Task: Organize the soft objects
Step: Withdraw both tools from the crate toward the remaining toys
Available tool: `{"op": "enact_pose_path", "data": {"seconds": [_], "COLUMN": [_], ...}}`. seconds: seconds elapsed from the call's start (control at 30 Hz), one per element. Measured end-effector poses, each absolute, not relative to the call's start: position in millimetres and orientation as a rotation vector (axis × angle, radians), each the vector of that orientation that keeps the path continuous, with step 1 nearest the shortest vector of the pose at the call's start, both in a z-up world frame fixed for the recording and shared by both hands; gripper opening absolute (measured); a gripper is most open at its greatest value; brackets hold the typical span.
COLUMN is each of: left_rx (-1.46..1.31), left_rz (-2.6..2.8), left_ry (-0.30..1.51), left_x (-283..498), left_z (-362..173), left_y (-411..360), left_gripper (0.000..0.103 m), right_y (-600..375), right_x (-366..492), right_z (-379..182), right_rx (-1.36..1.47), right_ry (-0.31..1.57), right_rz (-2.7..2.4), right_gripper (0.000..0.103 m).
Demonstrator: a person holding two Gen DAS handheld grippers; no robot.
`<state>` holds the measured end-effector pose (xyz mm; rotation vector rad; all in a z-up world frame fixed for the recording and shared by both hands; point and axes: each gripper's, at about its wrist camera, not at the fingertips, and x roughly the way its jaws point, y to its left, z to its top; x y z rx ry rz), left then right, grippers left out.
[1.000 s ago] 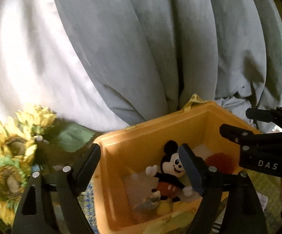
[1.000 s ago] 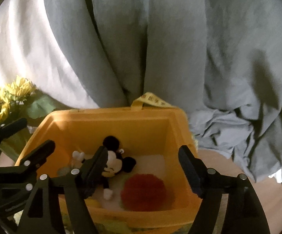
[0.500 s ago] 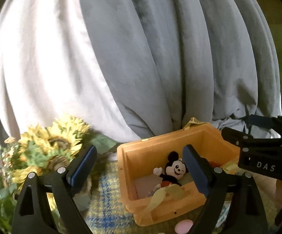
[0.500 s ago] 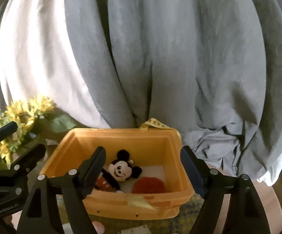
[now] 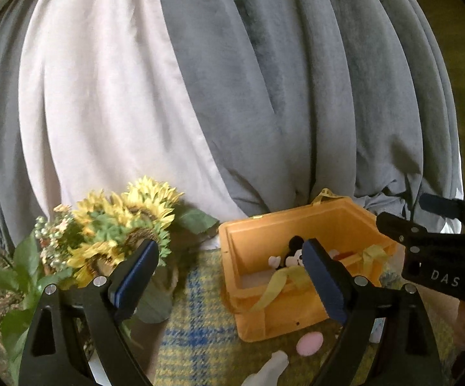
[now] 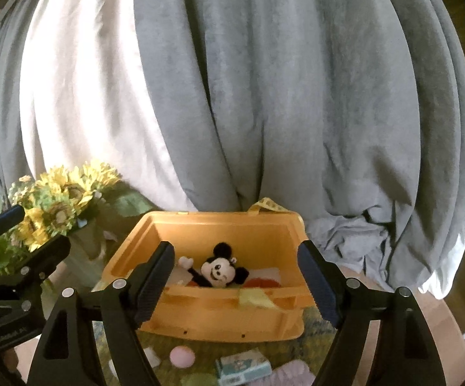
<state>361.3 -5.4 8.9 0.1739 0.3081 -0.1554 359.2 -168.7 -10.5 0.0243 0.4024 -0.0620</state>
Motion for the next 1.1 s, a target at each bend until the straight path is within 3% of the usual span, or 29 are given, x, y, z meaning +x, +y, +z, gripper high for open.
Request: {"op": "enact_pose_path", "data": {"seconds": [1.1], "left_rx": [0.233], "left_rz": [-0.179], "left_ry": [0.582], "left_x": [331], "left_z": [-83], "left_y": [5], "left_gripper": [0.091], "right_y": [-148], "right_x": [329], "right_z": [-102], "right_rx": [0.035], "right_ry": [0.691], "right_rz": [0.015], "right_gripper": [0.079]}}
